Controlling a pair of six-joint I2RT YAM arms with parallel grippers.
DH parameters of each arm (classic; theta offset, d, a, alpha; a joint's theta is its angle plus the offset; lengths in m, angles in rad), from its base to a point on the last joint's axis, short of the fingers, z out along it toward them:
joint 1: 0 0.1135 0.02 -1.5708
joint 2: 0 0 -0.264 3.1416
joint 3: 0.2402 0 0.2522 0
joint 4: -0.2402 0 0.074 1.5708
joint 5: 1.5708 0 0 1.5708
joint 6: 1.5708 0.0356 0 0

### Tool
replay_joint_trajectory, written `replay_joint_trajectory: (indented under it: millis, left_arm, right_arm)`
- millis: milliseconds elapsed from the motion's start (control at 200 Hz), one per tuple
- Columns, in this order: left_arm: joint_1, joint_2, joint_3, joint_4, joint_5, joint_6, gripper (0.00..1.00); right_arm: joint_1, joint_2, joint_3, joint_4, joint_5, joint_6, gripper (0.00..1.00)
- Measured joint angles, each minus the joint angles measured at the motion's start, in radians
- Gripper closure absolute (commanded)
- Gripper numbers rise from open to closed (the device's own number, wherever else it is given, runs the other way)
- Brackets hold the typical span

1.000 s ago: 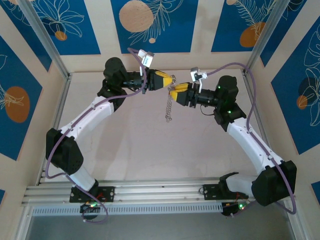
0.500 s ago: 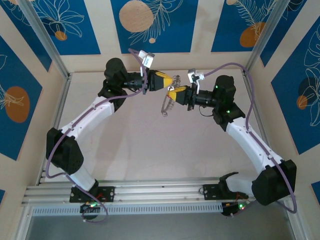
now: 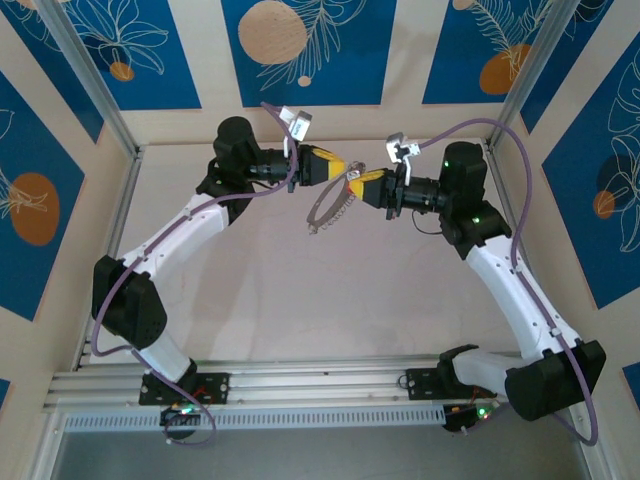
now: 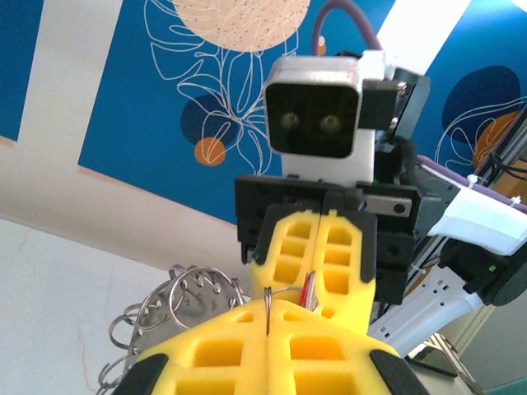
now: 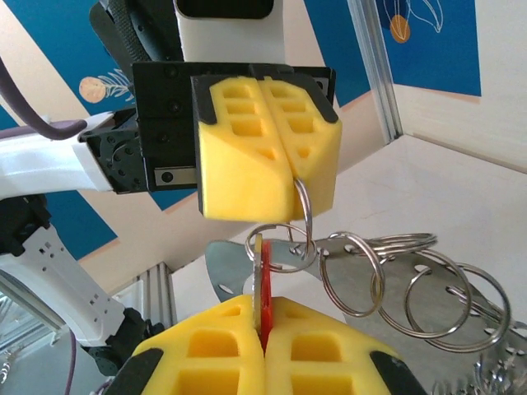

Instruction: Put the keys on the keyring

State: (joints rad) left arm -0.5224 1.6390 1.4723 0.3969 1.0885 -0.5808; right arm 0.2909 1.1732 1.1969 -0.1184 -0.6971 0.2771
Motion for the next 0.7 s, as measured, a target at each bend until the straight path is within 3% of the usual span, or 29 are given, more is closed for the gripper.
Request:
replay_joint_trajectory:
  millis: [355, 700]
  left_arm:
    - [-0.002, -0.015, 0.0, -0.04, 0.0, 0.042, 1.0]
    - [-0.008, -0.021, 0.0, -0.047, -0.002, 0.042, 1.0]
  right_arm:
    - [-0.031, 0.013, 0.08, -0.159, 0.016, -0.072, 1.0]
    - [-0.055, 0.045, 0.12, -0.194, -0.021, -0.088, 1.0]
